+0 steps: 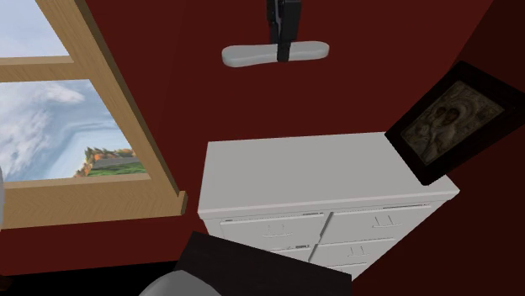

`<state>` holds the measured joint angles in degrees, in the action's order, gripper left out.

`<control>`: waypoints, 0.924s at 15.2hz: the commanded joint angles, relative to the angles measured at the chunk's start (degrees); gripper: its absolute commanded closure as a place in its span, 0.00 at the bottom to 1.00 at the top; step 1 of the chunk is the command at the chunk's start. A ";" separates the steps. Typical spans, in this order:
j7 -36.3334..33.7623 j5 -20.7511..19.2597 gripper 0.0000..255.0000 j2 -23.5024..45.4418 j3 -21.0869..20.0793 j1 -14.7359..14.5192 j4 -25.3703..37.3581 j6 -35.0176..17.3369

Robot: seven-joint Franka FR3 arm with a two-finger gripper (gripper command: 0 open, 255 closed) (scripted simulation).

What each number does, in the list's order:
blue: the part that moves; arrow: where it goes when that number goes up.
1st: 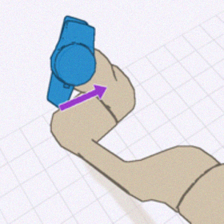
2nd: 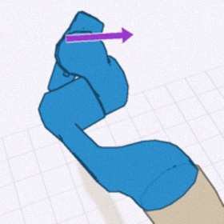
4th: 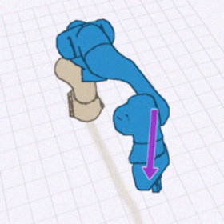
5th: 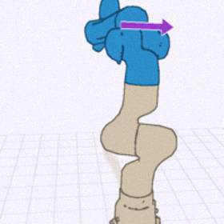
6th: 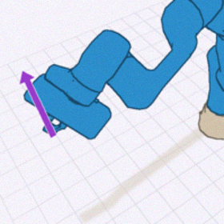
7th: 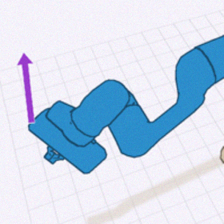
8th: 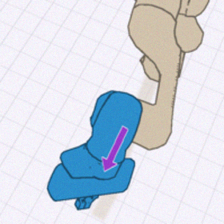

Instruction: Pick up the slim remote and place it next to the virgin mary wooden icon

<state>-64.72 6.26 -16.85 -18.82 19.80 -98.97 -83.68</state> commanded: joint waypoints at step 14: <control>18.50 -4.39 1.00 10.51 11.31 7.34 10.27 0.88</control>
<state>-47.27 2.19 -7.99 -8.05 26.70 -90.44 -82.90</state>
